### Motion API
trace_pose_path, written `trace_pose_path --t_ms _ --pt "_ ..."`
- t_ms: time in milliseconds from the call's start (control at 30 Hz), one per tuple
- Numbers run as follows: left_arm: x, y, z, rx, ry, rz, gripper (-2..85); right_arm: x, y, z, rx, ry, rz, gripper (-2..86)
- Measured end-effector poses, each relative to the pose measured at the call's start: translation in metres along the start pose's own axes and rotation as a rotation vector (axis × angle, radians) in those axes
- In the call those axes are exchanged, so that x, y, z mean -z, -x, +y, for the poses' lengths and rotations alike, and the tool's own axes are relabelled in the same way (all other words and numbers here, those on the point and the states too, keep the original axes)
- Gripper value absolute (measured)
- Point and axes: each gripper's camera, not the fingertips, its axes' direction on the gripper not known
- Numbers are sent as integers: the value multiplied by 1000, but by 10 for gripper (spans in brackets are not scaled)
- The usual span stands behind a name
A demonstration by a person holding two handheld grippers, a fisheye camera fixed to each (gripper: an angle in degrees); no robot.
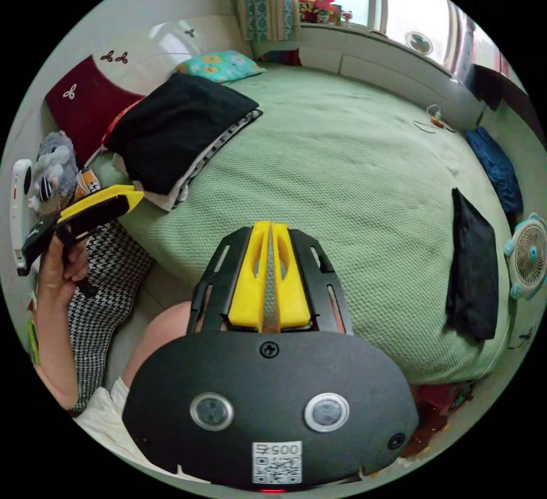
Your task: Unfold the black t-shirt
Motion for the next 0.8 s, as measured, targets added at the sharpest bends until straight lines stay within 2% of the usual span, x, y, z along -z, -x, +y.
trace_pose_path --t_ms 233,367,567,800 --pt "-21 56 0 57 70 -105 142 -31 54 -41 74 51 -16 -11" --pt "-21 84 4 126 60 -144 105 -43 69 -61 101 62 -9 -11" --pt "-16 106 5 90 81 -146 78 -61 84 -82 94 93 -22 -11" --pt "26 106 11 26 -25 -88 15 -59 98 -112 103 59 -35 -4"
